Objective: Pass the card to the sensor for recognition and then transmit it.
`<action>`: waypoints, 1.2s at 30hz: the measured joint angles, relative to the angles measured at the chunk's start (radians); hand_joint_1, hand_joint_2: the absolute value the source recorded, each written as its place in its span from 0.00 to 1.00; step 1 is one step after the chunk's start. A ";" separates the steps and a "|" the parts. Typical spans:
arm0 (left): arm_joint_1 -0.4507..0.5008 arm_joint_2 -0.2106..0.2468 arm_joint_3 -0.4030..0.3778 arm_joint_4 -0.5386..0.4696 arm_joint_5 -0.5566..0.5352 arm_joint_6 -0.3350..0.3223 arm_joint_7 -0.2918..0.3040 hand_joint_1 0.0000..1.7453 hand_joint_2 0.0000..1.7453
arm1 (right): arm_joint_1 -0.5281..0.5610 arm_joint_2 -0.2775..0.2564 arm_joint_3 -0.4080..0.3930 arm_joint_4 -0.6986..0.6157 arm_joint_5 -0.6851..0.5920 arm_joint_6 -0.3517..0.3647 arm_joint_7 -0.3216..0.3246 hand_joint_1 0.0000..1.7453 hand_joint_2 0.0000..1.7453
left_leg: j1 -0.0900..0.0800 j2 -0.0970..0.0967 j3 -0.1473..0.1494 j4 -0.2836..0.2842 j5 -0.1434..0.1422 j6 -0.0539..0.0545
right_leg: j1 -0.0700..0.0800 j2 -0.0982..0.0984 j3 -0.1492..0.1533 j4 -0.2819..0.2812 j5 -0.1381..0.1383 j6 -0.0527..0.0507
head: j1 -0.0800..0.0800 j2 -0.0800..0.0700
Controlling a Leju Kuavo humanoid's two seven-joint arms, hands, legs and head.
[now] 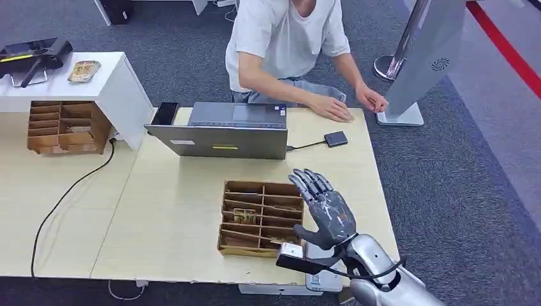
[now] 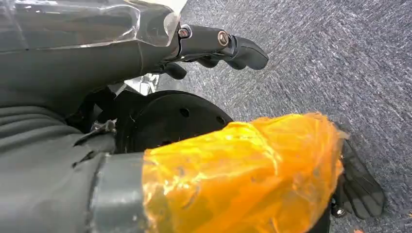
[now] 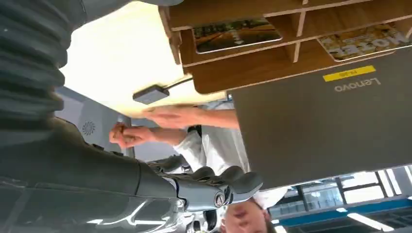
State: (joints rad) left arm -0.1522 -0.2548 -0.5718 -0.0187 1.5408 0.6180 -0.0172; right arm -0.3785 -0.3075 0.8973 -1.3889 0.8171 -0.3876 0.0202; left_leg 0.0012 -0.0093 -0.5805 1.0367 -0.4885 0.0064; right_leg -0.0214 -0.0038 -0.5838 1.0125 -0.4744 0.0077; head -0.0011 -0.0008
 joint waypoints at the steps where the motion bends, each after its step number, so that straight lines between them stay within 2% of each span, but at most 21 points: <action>1: 0.000 0.000 0.000 0.000 0.000 0.000 0.002 0.00 0.00 | -0.004 0.001 0.005 0.003 -0.002 0.002 0.000 0.03 1.00 | 0.000 0.000 0.000 0.000 0.000 0.000 | 0.000 0.000 0.000 0.000 0.000 0.000 | 0.000 0.000; 9: 0.000 0.000 0.000 0.000 0.000 0.000 0.005 0.00 0.00 | -0.022 0.015 0.032 0.027 -0.018 0.003 0.000 0.08 1.00 | 0.000 0.000 0.000 0.000 0.000 0.000 | 0.000 0.000 0.000 0.000 0.000 0.000 | 0.000 0.000; 13: 0.000 0.001 0.000 0.000 0.000 0.000 0.005 0.00 0.00 | -0.031 0.018 0.041 0.037 -0.021 0.003 0.001 0.15 1.00 | 0.000 0.000 0.000 0.000 0.000 0.000 | 0.000 0.000 0.000 0.000 0.000 0.000 | 0.000 0.000; 17: 0.000 0.001 0.000 0.000 0.000 0.000 0.005 0.00 0.00 | -0.042 0.019 0.050 0.047 -0.026 0.009 0.002 0.13 1.00 | 0.000 0.000 0.000 0.000 0.000 0.000 | 0.000 0.000 0.000 0.000 0.000 0.000 | 0.000 0.000; 20: 0.000 0.001 0.000 0.000 0.000 0.000 0.005 0.00 0.00 | -0.049 0.021 0.053 0.052 -0.030 0.011 0.003 0.21 1.00 | 0.000 0.000 0.000 0.000 0.000 0.000 | 0.000 0.000 0.000 0.000 0.000 0.000 | 0.000 0.000; 27: 0.000 0.001 0.000 0.000 0.000 0.000 0.006 0.00 0.00 | -0.059 0.022 0.067 0.060 -0.033 0.016 0.006 0.24 1.00 | 0.000 0.000 0.000 0.000 0.000 0.000 | 0.000 0.000 0.000 0.000 0.000 0.000 | 0.000 0.000; 29: 0.000 0.001 0.000 0.000 0.000 0.000 0.006 0.00 0.00 | -0.061 0.022 0.069 0.061 -0.035 0.017 0.009 0.38 1.00 | 0.000 0.000 0.000 0.000 0.000 0.000 | 0.000 0.000 0.000 0.000 0.000 0.000 | 0.000 0.000; 36: 0.000 0.001 0.000 0.000 0.000 0.000 0.007 0.00 0.00 | -0.073 0.025 0.078 0.067 -0.045 0.027 0.011 0.34 1.00 | 0.000 0.000 0.000 0.000 0.000 0.000 | 0.000 0.000 0.000 0.000 0.000 0.000 | 0.000 0.000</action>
State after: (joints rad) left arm -0.1522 -0.2537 -0.5718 -0.0187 1.5408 0.6180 -0.0103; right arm -0.4516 -0.2823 0.9754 -1.3222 0.7717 -0.3609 0.0309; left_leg 0.0012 -0.0094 -0.5806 1.0367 -0.4884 0.0065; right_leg -0.0214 -0.0040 -0.5837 1.0125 -0.4744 0.0077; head -0.0011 -0.0008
